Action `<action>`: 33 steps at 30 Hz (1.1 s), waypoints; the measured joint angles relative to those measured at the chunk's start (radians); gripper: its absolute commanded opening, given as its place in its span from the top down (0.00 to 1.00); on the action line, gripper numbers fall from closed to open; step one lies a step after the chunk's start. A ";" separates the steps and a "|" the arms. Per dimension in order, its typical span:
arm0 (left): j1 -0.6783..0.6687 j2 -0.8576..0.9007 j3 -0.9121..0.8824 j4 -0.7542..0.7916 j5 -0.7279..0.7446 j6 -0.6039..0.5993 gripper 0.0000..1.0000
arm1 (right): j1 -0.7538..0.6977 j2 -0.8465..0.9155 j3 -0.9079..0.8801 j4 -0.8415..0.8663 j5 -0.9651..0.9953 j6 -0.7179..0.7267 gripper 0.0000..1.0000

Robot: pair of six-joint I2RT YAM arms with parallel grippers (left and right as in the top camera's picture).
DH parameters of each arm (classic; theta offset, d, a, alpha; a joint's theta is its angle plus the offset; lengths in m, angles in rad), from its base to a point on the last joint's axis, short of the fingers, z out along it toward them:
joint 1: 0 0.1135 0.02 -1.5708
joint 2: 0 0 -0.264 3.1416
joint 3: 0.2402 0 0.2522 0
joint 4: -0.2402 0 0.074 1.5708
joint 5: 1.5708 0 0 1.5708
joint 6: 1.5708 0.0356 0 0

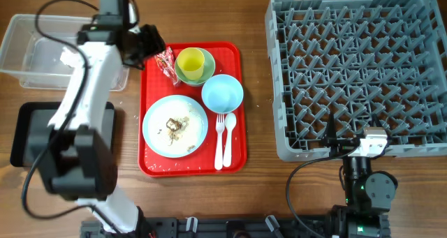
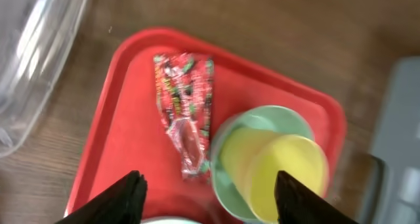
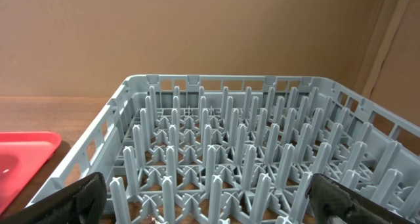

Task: Sort waste into correct bins and load items into the dishwasher rack
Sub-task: 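Grasp the red strawberry cake wrapper with the left gripper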

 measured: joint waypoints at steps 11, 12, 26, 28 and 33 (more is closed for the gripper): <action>-0.004 0.232 -0.001 0.099 -0.051 -0.077 0.82 | 0.000 0.000 0.000 0.000 0.000 0.000 0.00; -0.010 0.240 -0.001 0.101 -0.051 -0.077 0.85 | 0.000 0.000 0.000 0.000 0.000 0.000 0.00; -0.106 0.245 -0.001 0.167 -0.051 -0.103 0.75 | 0.000 0.000 0.000 0.000 0.000 0.000 0.00; -0.106 0.245 -0.001 0.175 -0.057 -0.107 0.70 | 0.000 0.000 0.000 0.000 0.000 0.000 0.00; -0.106 0.247 -0.001 0.169 -0.100 -0.111 0.68 | 0.000 0.000 0.000 0.000 0.000 0.000 0.00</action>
